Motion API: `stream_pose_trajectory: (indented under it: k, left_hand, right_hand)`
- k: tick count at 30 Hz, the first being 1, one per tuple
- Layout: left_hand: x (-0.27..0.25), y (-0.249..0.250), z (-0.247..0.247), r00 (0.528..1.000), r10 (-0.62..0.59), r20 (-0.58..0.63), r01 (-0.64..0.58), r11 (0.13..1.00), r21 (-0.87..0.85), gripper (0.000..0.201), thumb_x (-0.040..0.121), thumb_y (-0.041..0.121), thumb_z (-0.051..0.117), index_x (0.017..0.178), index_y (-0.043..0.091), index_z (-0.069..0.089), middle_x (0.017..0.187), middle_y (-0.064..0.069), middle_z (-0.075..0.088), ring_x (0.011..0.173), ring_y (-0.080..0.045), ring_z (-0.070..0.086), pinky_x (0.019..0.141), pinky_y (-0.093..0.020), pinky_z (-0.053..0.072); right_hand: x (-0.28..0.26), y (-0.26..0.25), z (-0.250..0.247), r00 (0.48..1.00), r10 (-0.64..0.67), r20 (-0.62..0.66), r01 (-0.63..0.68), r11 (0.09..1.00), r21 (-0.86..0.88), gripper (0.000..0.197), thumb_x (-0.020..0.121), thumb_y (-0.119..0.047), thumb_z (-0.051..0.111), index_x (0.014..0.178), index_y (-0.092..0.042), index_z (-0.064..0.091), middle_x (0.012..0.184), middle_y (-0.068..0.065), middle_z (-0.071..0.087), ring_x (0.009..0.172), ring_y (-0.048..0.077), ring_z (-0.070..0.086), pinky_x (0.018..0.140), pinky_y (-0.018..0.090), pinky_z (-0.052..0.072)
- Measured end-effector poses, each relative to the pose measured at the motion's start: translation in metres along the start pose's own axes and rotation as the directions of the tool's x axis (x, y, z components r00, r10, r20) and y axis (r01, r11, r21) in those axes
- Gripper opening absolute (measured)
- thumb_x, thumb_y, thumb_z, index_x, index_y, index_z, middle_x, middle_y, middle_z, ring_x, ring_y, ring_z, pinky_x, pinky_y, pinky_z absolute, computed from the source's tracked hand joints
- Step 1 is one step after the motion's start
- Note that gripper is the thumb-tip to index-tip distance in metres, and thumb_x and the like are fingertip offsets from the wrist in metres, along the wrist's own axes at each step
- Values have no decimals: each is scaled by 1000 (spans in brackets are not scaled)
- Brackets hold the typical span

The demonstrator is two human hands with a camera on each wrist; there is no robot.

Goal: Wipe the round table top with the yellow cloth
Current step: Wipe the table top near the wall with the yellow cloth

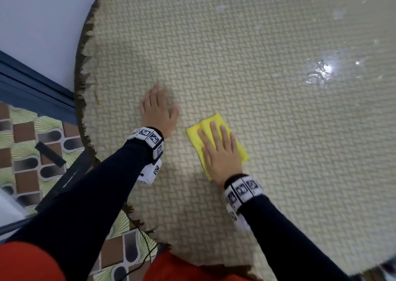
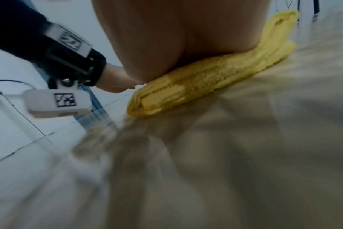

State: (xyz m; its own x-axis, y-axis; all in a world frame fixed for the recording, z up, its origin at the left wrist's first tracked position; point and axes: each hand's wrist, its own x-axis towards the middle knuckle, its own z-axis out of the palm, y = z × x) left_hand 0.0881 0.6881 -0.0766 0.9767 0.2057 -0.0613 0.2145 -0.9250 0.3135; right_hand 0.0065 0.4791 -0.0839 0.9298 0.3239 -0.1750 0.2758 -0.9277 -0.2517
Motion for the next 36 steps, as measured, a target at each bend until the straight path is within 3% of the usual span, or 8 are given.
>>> stream_pose_trajectory:
  k: [4, 10, 14, 20, 25, 29, 32, 36]
  left_hand:
    - [-1, -8, -8, 999, -24, 26, 23, 1000, 9, 63, 94, 44, 36, 146, 9, 31, 161, -8, 15, 146, -29, 15, 116, -43, 11]
    - [9, -27, -16, 1000, -14, 8, 15, 1000, -18, 53, 96, 33, 48, 143, 12, 37, 160, -7, 17, 146, -28, 15, 115, -44, 11]
    - [27, -41, -21, 999, 10, 53, -10, 1000, 2, 56, 97, 33, 45, 146, 8, 31, 160, -8, 15, 147, -27, 14, 116, -42, 10]
    - [69, -64, -24, 993, 50, 109, -53, 998, 21, 57, 96, 34, 38, 148, 12, 32, 160, -9, 18, 146, -27, 17, 116, -42, 13]
    - [91, -71, -28, 983, 114, 146, -117, 993, 14, 52, 97, 29, 39, 148, 21, 31, 161, -4, 15, 148, -25, 13, 117, -43, 11]
    - [97, -82, -28, 976, 164, 145, -162, 986, -25, 51, 94, 27, 43, 144, 19, 38, 160, -5, 19, 146, -27, 17, 116, -43, 14]
    - [99, -86, -28, 970, 199, 138, -197, 980, -25, 54, 90, 34, 38, 142, 18, 42, 158, -5, 25, 144, -28, 22, 114, -44, 16]
    - [98, -86, -27, 972, 212, 102, -211, 977, -22, 61, 84, 41, 28, 139, 19, 46, 155, -5, 31, 142, -27, 27, 113, -44, 20]
  right_hand:
    - [-36, 59, -11, 989, 147, 5, -147, 989, -4, 51, 99, -40, 26, 149, -33, 31, 158, 3, 22, 145, 30, 20, 116, 51, 16]
    - [82, 75, -44, 854, 519, 33, -520, 849, 97, 54, 102, -44, 19, 153, -34, 4, 161, 5, -11, 147, 29, -10, 117, 50, -7]
    - [123, -5, -24, 936, 346, 59, -349, 935, 57, 55, 103, -42, 17, 153, -32, -3, 160, 6, -14, 147, 30, -12, 117, 50, -9]
    - [30, -58, 5, 995, 60, 75, -62, 998, 17, 51, 100, -41, 24, 151, -33, 25, 160, 5, 16, 147, 29, 13, 117, 50, 10]
    - [44, -3, -21, 896, 434, 91, -440, 896, 56, 55, 95, -56, 2, 149, -45, -2, 160, -4, -9, 148, 23, -9, 118, 45, -8]
    - [137, 10, -37, 788, 614, 51, -615, 781, 107, 54, 101, -49, 14, 151, -39, -3, 160, 3, -15, 147, 27, -13, 117, 51, -8]
    - [180, -29, -22, 874, 485, 36, -486, 872, 60, 55, 102, -45, 17, 153, -33, -1, 161, 7, -9, 147, 31, -7, 117, 52, -6]
    - [132, -90, 2, 968, 245, -59, -244, 970, 16, 52, 99, -42, 26, 150, -28, 30, 158, 9, 23, 145, 33, 20, 117, 52, 12]
